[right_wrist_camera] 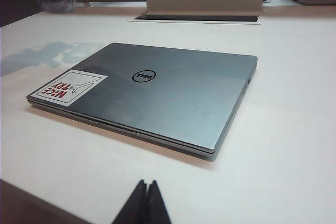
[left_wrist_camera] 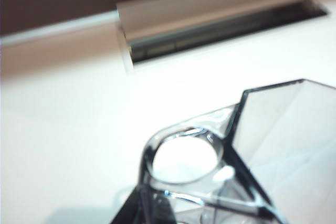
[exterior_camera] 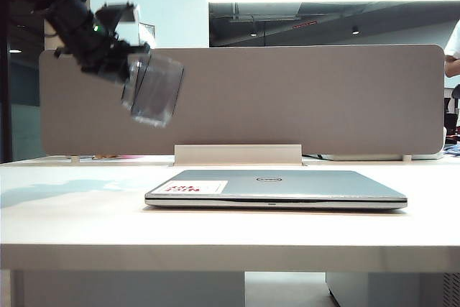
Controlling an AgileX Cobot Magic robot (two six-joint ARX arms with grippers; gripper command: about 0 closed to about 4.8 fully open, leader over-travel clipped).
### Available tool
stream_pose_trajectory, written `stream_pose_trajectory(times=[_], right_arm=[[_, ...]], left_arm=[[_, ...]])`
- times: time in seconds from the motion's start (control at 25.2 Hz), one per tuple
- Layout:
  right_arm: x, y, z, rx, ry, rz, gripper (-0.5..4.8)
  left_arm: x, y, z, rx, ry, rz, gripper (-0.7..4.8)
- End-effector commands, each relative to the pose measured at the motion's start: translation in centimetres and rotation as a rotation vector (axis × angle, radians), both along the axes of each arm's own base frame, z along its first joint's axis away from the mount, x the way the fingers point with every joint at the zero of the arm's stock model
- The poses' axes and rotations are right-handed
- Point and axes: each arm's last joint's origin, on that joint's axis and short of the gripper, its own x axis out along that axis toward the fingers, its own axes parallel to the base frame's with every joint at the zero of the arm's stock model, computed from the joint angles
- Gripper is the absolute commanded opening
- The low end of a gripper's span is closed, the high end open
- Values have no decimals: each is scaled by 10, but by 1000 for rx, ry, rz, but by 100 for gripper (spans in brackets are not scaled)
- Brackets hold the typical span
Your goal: Pick up the water cup and place it on the left side of the laptop.
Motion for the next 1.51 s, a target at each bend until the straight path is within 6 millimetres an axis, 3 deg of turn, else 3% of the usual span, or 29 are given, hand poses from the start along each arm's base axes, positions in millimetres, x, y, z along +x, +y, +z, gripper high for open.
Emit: stream_pose_trajectory(times=[0.04,0.32,0.67,1.03,1.51], right_arm=[[0,0,0,1,-7,0,-5],[0,0,0,2,-7,4,-5],[0,0,0,3,-6,12,-5],[0,1,0,5,-6,26,-5],[0,1,0,5,-6,26,-5]], left_arm=[[-16,4,-14,15,5,29,-6],[-49,11,-48,16,-4,38,-6],[-80,16,-63,-75,-116,65,-6],[-94,18,-82,-160,-201,85,-6],[-90,18,-98,-155,-150,118,-6]])
